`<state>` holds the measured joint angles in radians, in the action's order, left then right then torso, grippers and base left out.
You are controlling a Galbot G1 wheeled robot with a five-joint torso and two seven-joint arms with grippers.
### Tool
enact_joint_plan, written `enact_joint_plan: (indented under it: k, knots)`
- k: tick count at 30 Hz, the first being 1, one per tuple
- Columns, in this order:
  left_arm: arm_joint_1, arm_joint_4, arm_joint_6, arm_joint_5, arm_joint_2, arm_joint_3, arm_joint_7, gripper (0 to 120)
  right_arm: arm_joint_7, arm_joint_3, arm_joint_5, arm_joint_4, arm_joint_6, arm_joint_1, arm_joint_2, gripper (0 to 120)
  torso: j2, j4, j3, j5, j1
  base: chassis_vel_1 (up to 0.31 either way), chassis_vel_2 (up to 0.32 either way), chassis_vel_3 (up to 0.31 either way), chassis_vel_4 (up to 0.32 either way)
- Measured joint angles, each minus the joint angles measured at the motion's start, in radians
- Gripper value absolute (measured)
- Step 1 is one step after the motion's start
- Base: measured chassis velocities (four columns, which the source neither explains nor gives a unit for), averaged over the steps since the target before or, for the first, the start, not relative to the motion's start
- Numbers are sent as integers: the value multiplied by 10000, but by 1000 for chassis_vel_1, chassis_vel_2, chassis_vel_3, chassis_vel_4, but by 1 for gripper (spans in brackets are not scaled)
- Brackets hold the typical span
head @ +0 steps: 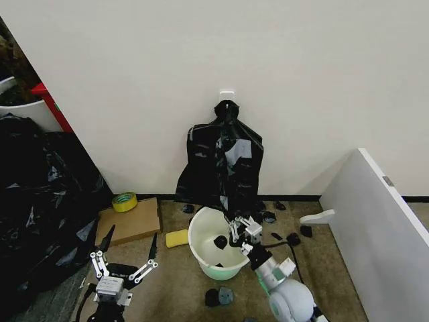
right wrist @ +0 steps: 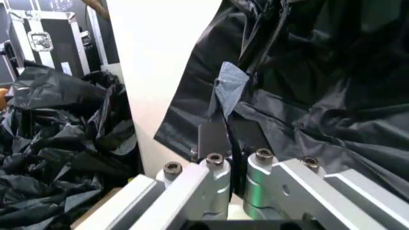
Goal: Place the garbage bag over the trash bin.
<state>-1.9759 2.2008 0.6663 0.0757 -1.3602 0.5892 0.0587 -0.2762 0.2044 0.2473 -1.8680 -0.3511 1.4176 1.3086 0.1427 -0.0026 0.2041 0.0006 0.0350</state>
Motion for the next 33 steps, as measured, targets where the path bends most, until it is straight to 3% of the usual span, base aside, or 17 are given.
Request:
enact_joint_plan:
  k: [14,33]
  knots:
    - [125,-23,-4,-85,86,2,-3,100,-318,211,-847,23,-959,887,151,0,0,0,0,0,0,0,0,0,0]
    - [263,-52,-80,-65,94,-125,-29,100,-1108,642,-1934,194,-2389,2018,-213,0,0,0,0,0,0,0,0,0,0]
